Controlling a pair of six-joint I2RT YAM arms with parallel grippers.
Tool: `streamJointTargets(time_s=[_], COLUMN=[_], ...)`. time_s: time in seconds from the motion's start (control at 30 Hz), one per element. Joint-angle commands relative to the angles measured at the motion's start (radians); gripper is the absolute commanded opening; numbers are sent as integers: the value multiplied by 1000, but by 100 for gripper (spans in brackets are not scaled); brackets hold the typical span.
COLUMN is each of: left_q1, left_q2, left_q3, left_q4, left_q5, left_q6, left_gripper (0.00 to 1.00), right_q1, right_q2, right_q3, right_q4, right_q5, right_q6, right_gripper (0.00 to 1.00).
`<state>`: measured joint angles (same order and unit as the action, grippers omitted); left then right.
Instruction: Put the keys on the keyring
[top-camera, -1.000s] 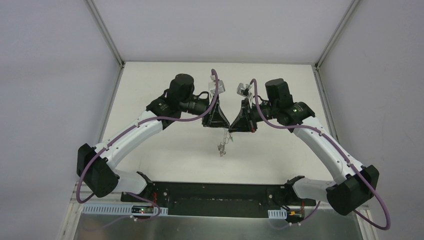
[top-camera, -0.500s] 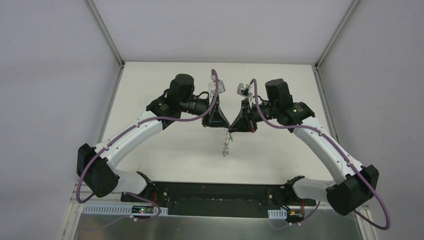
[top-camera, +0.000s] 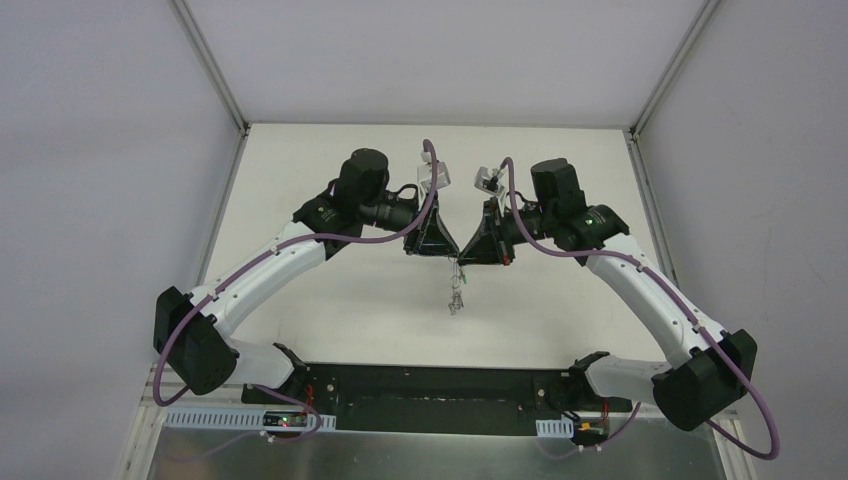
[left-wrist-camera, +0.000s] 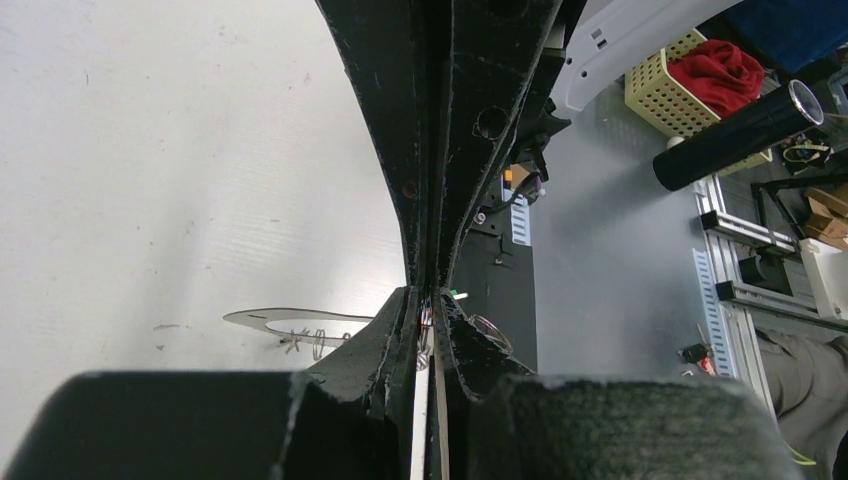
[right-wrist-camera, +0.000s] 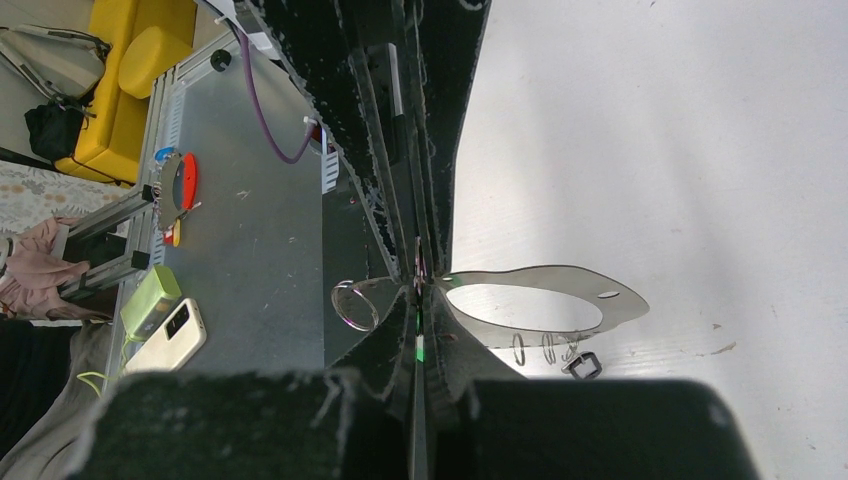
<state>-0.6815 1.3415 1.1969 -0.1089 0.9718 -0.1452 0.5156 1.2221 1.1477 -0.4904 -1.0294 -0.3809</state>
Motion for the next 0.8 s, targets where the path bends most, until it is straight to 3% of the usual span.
streamJointTargets(time_s=[0.0, 0.2, 0.43, 0.6, 0.77], left_q1=[-9, -9, -9, -9, -9], left_q2=[-10, -4, 4, 1, -12], left_q3=[-8, -3, 6, 12, 30], left_q4=[28, 30, 30, 2, -25], left_q5=[36, 37, 41, 18, -35], left_q6=[6, 3, -6, -1, -17], left_gripper=[12, 11, 0, 0, 0], right_q1=[-7, -6, -6, -11, -58], right_q2=[-35, -33, -25, -23, -64], right_q3=[3, 4, 13, 16, -44], right_q4=[46, 47, 47, 53, 166], right_q5=[-35, -35, -40, -39, -91], right_q6=[7, 9, 15, 25, 116], right_gripper=[0, 0, 0, 0, 15])
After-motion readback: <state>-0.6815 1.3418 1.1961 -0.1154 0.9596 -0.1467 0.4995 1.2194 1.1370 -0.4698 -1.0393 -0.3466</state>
